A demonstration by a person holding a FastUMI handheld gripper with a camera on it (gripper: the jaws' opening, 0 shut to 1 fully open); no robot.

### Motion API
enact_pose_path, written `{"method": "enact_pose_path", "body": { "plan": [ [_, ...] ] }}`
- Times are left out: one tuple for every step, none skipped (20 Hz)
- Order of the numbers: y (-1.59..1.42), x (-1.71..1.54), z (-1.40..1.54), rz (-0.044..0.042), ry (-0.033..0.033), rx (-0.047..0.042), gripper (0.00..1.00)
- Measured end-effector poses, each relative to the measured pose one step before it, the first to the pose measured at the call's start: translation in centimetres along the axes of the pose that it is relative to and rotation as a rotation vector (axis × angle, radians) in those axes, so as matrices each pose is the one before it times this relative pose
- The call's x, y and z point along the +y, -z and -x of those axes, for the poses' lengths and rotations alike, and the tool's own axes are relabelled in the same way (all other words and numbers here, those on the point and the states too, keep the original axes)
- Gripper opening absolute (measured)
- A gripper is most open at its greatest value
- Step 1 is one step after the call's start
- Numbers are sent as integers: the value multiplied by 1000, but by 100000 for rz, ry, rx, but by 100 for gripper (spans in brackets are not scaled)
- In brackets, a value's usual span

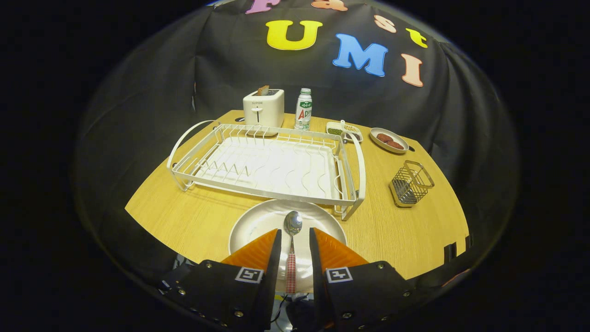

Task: Take the plate from the dish rack, then take the spoon from the basket and place it into the plate.

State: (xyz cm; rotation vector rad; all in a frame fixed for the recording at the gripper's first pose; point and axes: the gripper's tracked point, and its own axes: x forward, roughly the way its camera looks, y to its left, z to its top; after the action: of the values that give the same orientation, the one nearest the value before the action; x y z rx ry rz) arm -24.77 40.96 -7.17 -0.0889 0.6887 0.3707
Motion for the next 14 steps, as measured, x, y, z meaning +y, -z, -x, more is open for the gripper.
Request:
{"method": "enact_pose_path", "body": {
  "plan": [
    [51,-49,180,574,-121,78,35],
    [-1,86,0,375,-55,-241,35],
    [-135,45,-73,156,-36,-165,35],
    [-98,119,110,-42,-90,-142,35],
    [-178,-20,-11,-79,-35,-93,35],
    [-141,-90,9,-107,38,-220,35],
    [-270,-112,75,-168,194,-438,35],
    [-226,-166,170,-136,335,-509,35],
    [-405,-255,141,-147,369,-560,35],
    [-389,-255,141,-227,639,-850,35],
    [-588,-249,222,-286,489,-1086,35],
    [-617,-373,252,-374,732,-1482,35],
    [-825,-484,217,-466,763,-1781,35],
    [-743,-359,207,-410,795,-1843,35]
  ]
}}
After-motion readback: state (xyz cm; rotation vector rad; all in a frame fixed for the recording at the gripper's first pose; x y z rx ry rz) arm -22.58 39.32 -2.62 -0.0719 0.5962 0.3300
